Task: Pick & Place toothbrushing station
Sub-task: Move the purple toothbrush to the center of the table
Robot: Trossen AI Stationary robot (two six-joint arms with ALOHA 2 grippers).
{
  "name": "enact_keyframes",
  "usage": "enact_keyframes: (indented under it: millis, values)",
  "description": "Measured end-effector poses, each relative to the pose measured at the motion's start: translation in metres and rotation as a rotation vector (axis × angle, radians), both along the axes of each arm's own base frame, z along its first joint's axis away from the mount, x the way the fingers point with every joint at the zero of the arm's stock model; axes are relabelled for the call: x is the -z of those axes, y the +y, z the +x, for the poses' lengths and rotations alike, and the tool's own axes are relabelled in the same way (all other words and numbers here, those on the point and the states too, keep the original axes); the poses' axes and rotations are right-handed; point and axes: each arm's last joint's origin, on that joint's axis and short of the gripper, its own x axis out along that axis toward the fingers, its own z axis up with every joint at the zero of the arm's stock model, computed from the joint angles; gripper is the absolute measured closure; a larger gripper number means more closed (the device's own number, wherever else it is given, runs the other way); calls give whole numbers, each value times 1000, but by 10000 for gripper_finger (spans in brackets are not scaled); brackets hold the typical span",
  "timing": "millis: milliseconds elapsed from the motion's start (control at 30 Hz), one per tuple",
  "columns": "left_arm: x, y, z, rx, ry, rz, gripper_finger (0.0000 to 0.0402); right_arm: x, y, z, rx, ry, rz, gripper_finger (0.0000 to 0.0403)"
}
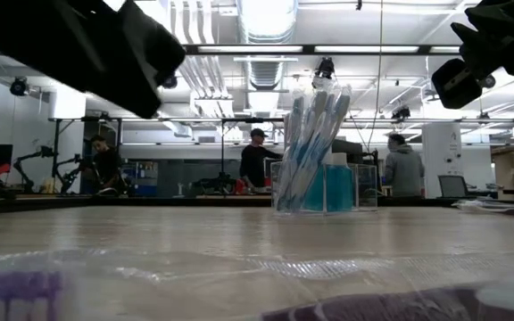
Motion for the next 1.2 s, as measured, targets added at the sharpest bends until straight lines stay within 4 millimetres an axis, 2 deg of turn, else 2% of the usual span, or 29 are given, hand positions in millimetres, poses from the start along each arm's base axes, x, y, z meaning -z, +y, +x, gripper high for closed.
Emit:
enact_keyframes:
  millis: [267, 567, 933, 1200]
  values:
    - [0, -21, -9, 29, -47, -109, 243, 0, 0, 0, 0, 3, -1, 335]
    - [35, -42, 0, -8, 0, -175, 243, 0, 0, 0, 0, 4, -1, 335]
    - [46, -56, 6, -17, 26, -197, 243, 0, 0, 0, 0, 6, -1, 335]
    - [54, -59, 8, -43, 54, -211, 243, 1, 0, 1, 0, 10, -2, 335]
